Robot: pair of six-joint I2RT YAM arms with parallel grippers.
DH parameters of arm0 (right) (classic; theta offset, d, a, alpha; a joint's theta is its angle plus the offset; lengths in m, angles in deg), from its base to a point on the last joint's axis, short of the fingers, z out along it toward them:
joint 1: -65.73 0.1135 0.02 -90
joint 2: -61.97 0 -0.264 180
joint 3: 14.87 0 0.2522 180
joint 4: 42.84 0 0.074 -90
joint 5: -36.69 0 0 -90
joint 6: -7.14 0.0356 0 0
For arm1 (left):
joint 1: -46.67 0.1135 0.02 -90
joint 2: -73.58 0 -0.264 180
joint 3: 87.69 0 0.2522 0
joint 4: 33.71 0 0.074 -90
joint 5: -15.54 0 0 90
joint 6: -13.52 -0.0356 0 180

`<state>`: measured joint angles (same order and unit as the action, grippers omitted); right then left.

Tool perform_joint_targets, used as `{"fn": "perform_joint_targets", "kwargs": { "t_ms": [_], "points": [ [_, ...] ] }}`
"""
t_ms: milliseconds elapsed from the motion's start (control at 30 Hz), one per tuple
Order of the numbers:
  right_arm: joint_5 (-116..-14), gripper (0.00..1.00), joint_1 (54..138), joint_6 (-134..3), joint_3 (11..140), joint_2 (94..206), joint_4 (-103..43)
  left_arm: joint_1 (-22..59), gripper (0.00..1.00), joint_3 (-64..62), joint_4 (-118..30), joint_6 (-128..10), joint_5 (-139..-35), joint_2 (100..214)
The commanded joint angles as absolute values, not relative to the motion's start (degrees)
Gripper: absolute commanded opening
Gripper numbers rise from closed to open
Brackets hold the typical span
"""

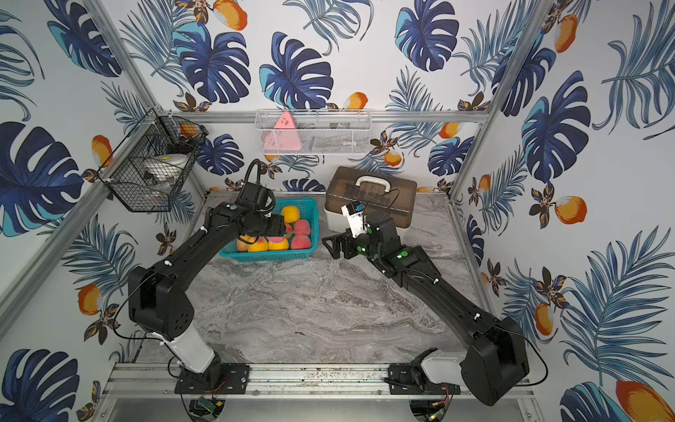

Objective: Put the peaches into the basket
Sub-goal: Place the peach in the basket.

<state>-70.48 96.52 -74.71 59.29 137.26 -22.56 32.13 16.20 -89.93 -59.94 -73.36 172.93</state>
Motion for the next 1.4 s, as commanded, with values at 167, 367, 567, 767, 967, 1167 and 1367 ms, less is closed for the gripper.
{"fn": "perform_joint_targets", "kwargs": {
  "t_ms": [167, 367, 567, 767, 967, 1167, 1367],
  "points": [
    [-73.0, 1.0, 95.88, -74.07, 58.78, 137.65, -24.13, 34.02, 0.65, 19.86, -84.07, -62.21, -69.98, 177.68],
    [-74.08, 1.0, 95.88, -72.75, 58.33, 137.92, -24.36, 34.47, 0.65, 21.1, -81.52, -62.46, -67.63, 181.38],
    [-76.73, 1.0, 95.88, -69.7, 57.51, 139.22, -26.73, 34.88, 0.65, 21.79, -79.94, -63.27, -64.55, 184.11],
    [-76.17, 1.0, 95.86, -69.84, 57.92, 139.63, -25.77, 35.16, 0.65, 21.54, -78.58, -64.38, -61.18, 185.4],
    [-76.25, 1.0, 95.88, -69.07, 57.52, 139.85, -26.11, 35.27, 0.65, 20.53, -77.85, -64.96, -58.7, 186.25],
    [-75.99, 1.0, 95.83, -69.4, 57.51, 139.84, -25.86, 35.33, 0.65, 18.62, -76.4, -65.05, -57.39, 186.26],
    [-75.71, 1.0, 95.71, -69.58, 57.51, 139.68, -25.83, 35.34, 0.66, 17.98, -76.23, -64.85, -57.28, 186.52]
  ]
}}
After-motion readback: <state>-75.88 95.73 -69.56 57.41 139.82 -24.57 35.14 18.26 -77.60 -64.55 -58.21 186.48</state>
